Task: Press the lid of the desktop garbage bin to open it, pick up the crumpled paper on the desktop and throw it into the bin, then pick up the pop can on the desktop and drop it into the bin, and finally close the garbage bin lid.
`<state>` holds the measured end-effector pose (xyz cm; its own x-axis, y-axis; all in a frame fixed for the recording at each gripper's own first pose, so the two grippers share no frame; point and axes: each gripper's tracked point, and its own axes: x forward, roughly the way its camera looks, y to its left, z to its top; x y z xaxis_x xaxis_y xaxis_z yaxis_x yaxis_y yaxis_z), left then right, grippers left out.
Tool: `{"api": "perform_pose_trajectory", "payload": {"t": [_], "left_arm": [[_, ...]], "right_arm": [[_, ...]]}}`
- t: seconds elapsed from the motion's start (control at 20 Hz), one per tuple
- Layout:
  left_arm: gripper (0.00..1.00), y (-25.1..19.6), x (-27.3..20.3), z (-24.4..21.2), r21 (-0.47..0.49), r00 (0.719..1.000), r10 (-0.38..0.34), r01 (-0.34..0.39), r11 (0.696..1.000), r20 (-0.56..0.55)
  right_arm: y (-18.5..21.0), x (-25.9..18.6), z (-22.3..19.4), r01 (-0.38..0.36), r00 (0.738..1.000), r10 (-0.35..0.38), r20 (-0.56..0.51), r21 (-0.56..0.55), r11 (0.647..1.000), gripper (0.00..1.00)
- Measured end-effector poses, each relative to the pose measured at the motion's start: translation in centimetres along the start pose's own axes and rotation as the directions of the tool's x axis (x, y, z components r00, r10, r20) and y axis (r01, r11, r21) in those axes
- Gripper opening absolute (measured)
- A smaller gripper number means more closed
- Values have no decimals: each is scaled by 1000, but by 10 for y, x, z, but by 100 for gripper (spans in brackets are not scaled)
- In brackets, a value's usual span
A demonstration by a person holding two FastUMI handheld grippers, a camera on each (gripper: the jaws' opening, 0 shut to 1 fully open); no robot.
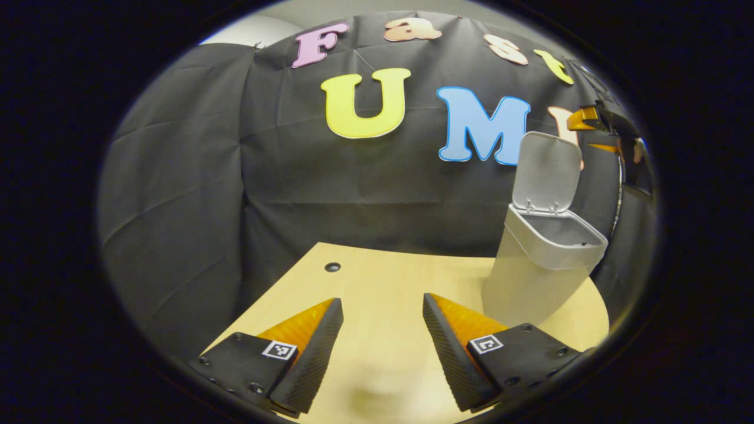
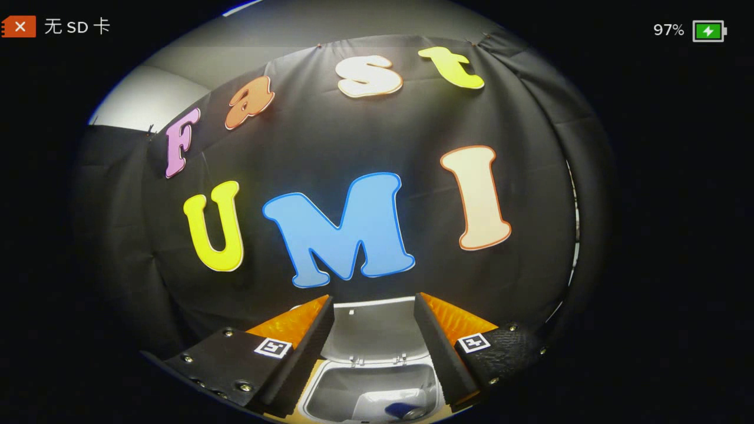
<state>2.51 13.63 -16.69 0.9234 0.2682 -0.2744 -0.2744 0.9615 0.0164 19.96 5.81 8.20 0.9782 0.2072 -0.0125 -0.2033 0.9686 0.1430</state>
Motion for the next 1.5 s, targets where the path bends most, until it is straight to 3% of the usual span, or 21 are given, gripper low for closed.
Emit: {"api": "perform_pose_trajectory", "payload": {"t": [0.05, 0.15, 0.2, 0.35, 0.55, 0.7, 0.75, 0.9, 1.0, 1.05, 1.25, 1.4, 1.5], "left_arm": [[91, 0, 0, -1, -3, 1000, -2, 2, 1000, -3], [91, 1, 2, -2, -8, 1000, -3, 3, 1000, -8], [84, 1, 4, -4, -11, 1000, -4, 4, 1000, -10], [96, 4, 4, -5, -17, 1000, -3, 2, 1000, -16], [91, 10, 5, -4, -12, 1000, 5, -5, 1000, -14], [91, 18, 2, -6, -9, 1000, 17, -17, 1000, -20], [91, 21, 1, -7, -8, 1000, 19, -19, 1000, -22], [91, 25, 1, -9, -1, 999, 24, -24, 1000, -27], [91, 22, 0, -9, 1, 1000, 16, -16, 1000, -27], [96, 20, 1, -7, 3, 1000, 8, -8, 1000, -27], [96, 6, 0, -9, 19, 999, -28, 29, 999, -21], [84, -5, -4, 1, 24, 998, -54, 55, 998, -22], [84, -13, -6, 0, 31, 998, -66, 67, 997, -22]], "right_arm": [[1, 5, 4, 1, 1000, -1, 4, -14, 1000, 92], [6, 14, 12, -6, 1000, 6, 4, -37, 999, 87], [9, 20, 14, -11, 1000, 11, 4, -51, 999, 87], [13, 37, 16, -2, 1000, 2, 0, -128, 992, 92], [20, 59, 7, 3, 1000, -6, -14, -197, 980, 87], [21, 68, -13, 2, 998, -16, -62, -225, 974, 87], [22, 68, -20, -7, 996, -13, -86, -234, 972, 92], [23, 60, -20, -12, 997, -8, -83, -229, 973, 86], [22, 52, -25, -21, 997, 5, -79, -200, 980, 87], [23, 47, -28, -27, 997, 13, -80, -178, 984, 87], [26, 23, -41, -71, 993, 54, -107, -156, 985, 87], [24, 1, -57, -75, 989, 56, -133, -142, 987, 87], [25, -11, -70, -80, 988, 59, -143, -147, 986, 88]]}}
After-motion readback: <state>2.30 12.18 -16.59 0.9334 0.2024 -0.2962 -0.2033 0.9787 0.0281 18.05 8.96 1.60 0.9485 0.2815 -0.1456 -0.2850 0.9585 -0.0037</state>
